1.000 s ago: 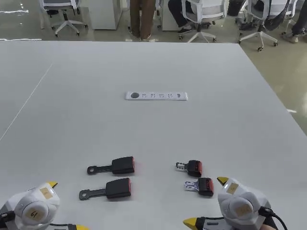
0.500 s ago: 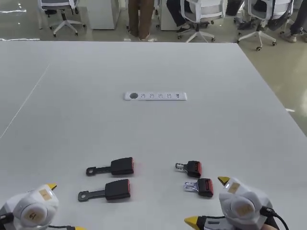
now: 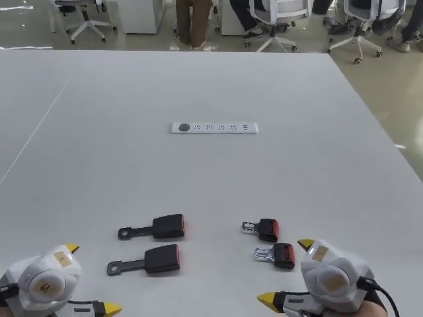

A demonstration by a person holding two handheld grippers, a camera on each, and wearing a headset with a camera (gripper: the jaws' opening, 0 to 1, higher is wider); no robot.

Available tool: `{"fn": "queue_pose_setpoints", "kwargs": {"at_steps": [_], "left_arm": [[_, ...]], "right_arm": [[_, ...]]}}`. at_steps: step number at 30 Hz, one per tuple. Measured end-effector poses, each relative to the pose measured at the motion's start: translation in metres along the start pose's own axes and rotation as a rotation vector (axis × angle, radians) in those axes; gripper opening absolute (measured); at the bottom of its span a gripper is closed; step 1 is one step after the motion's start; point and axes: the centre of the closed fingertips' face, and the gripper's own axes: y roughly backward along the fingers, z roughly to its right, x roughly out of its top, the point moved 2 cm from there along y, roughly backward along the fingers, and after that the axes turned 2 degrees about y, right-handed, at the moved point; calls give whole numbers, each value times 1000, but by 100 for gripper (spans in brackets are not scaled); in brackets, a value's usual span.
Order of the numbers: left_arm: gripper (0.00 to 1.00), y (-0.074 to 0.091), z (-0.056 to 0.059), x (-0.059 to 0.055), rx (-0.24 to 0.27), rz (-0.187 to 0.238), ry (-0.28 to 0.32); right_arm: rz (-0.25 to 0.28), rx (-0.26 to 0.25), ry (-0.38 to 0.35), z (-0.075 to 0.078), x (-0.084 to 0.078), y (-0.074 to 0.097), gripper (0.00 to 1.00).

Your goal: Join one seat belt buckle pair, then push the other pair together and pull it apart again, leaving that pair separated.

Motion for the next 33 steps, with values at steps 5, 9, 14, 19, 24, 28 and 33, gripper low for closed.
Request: {"fn": "queue_pose_setpoints", "kwargs": {"at_steps": [5,9,14,19,24,28,33], "left_arm": [[89,-7,-1,6,-8,5,-12],[87,-13,4,8,-29,2,-27],[85,-19,8,10,-55,0,-47],[79,-25,10,11,-91,-8,-69],[72,-34,10,14,-103,-16,-91],[61,-41,15,21,-139,-9,-144],[62,-49,14,26,-154,-12,-174]], "right_arm": [[-6,8,2,0,0,-2,83],[-15,16,4,0,0,-3,82],[-25,26,14,1,-1,-5,80],[-33,27,34,3,0,-7,78],[-64,34,37,6,-4,-13,78],[-73,60,48,7,-6,-17,73],[-82,61,57,16,-6,-20,66]]}}
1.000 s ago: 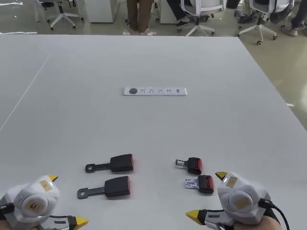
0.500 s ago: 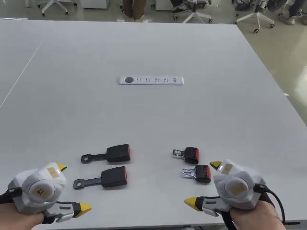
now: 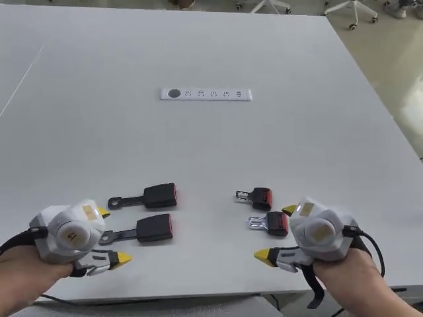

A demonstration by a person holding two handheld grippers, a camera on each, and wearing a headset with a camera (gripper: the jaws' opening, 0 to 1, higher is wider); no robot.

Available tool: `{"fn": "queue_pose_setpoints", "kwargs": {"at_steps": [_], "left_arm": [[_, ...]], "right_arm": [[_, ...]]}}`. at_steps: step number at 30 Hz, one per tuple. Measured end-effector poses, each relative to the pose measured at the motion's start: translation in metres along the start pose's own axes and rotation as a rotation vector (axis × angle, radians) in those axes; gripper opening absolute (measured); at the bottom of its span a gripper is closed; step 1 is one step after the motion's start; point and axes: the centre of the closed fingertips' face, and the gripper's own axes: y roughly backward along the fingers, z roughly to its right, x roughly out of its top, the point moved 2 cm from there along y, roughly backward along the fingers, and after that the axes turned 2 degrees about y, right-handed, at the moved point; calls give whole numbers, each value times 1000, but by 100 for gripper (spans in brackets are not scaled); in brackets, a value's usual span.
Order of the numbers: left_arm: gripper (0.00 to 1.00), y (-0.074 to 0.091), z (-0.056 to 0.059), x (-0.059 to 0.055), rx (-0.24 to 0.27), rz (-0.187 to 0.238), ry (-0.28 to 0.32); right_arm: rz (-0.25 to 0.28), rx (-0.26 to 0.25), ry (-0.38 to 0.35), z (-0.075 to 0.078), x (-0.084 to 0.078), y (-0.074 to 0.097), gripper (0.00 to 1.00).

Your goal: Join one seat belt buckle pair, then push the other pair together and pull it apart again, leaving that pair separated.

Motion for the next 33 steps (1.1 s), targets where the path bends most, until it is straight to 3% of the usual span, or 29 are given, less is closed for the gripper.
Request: {"fn": "queue_pose_setpoints", "kwargs": {"at_steps": [1,3,7,11,15,19,21,27,33], "left_arm": [[62,-4,-2,0,-3,-5,-6],[59,-7,-2,4,-16,-15,-16],[51,-11,1,15,-28,-8,-55],[49,-13,2,27,-28,-21,-77],[48,-16,1,35,-30,-34,-90],[42,-24,-2,40,-43,-31,-104],[39,-28,-3,42,-55,-31,-116],[39,-39,-6,49,-93,-35,-139],[32,-44,-7,51,-136,-47,-146]], "right_arm": [[-10,23,-8,-1,-2,-1,61],[-8,21,3,2,-3,-3,55],[-16,27,9,9,-5,-6,54],[-28,53,7,14,-7,-10,53],[-33,89,0,15,-10,-14,44],[-36,76,17,22,-9,-16,41],[-45,95,18,24,-11,-17,34],[-62,111,38,34,-14,-22,33],[-96,150,77,40,-18,-28,33]]}}
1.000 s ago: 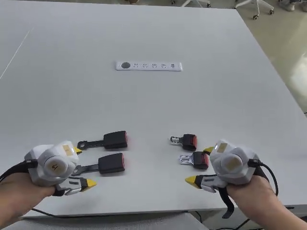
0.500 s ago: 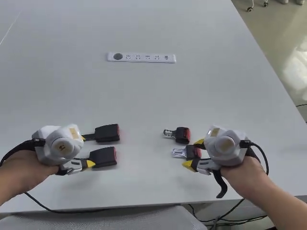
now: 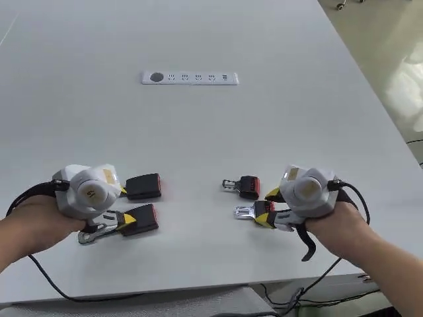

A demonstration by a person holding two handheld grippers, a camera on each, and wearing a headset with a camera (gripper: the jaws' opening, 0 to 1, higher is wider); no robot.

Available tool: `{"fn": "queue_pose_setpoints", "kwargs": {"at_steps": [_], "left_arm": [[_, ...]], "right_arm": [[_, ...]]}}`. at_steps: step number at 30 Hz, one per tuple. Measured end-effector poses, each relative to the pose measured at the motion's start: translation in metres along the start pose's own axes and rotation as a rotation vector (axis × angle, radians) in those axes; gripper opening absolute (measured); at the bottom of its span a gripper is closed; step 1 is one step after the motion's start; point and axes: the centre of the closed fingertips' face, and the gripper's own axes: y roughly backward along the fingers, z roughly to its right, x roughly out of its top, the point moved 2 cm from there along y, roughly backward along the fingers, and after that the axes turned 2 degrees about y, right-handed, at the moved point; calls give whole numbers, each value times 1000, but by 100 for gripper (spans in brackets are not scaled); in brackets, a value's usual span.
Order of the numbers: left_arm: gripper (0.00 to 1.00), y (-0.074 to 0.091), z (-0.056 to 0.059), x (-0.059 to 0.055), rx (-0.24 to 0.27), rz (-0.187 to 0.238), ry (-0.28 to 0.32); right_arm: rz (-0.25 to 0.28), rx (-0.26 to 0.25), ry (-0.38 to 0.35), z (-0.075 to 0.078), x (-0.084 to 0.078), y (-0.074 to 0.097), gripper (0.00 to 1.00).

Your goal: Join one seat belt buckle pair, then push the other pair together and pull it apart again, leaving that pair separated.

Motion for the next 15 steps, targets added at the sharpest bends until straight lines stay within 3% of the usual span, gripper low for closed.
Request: {"fn": "queue_pose_setpoints", "kwargs": {"at_steps": [6,10,15], "left_arm": [[32,-2,-1,3,-14,-3,-14],[32,-1,2,9,-26,2,-14],[33,-4,7,9,-42,-16,-4]], "right_arm": [[-24,31,27,1,-1,-4,34],[-29,35,32,3,-2,-4,35],[-38,44,46,3,-4,-6,36]]}}
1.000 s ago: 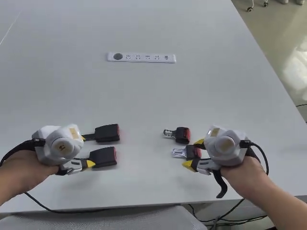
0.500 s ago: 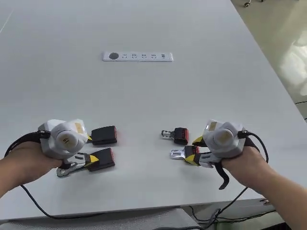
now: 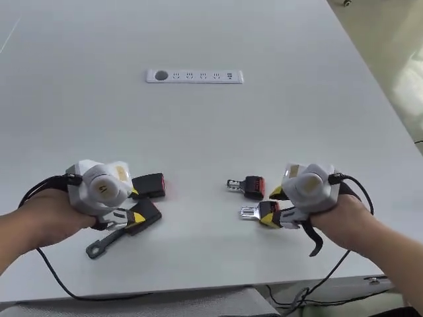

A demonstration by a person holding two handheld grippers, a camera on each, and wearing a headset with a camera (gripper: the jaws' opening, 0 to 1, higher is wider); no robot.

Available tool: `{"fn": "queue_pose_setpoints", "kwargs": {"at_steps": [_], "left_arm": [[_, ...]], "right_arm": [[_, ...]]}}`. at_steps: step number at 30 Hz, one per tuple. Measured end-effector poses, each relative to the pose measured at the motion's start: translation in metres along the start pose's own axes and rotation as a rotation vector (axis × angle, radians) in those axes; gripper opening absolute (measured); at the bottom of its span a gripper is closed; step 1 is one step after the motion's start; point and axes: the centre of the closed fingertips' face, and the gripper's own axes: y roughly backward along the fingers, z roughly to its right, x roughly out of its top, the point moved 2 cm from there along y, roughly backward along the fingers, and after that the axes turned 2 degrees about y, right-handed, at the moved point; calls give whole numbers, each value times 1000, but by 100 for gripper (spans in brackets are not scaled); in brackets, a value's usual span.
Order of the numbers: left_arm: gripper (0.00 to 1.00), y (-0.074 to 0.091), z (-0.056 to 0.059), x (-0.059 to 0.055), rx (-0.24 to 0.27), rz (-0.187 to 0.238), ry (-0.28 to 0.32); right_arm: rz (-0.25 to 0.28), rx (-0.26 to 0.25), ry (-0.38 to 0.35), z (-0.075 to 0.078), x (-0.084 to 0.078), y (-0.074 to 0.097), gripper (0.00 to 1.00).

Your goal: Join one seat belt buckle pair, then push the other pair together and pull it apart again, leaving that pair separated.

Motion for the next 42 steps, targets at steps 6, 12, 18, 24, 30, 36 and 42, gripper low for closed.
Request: {"fn": "queue_pose_setpoints", "kwargs": {"at_steps": [6,12,18,24,30,36,42], "left_arm": [[33,-2,2,-6,-6,-23,16],[32,-4,5,-7,-13,-25,16],[32,-6,10,-9,-34,-34,5],[32,-8,16,-12,-53,-39,-9],[32,-9,16,-18,-55,-45,-15],[32,-10,20,-21,-77,-60,-79],[32,-15,21,-26,-83,-81,-152]], "right_arm": [[-7,2,9,1,-1,0,38],[-13,5,21,2,-2,1,39],[-33,20,38,2,-7,1,38],[-64,39,75,-2,-12,-4,37],[-83,77,102,-5,-12,-6,36],[-100,113,112,-6,-15,-8,35],[-115,125,167,-7,-15,-11,34]]}}
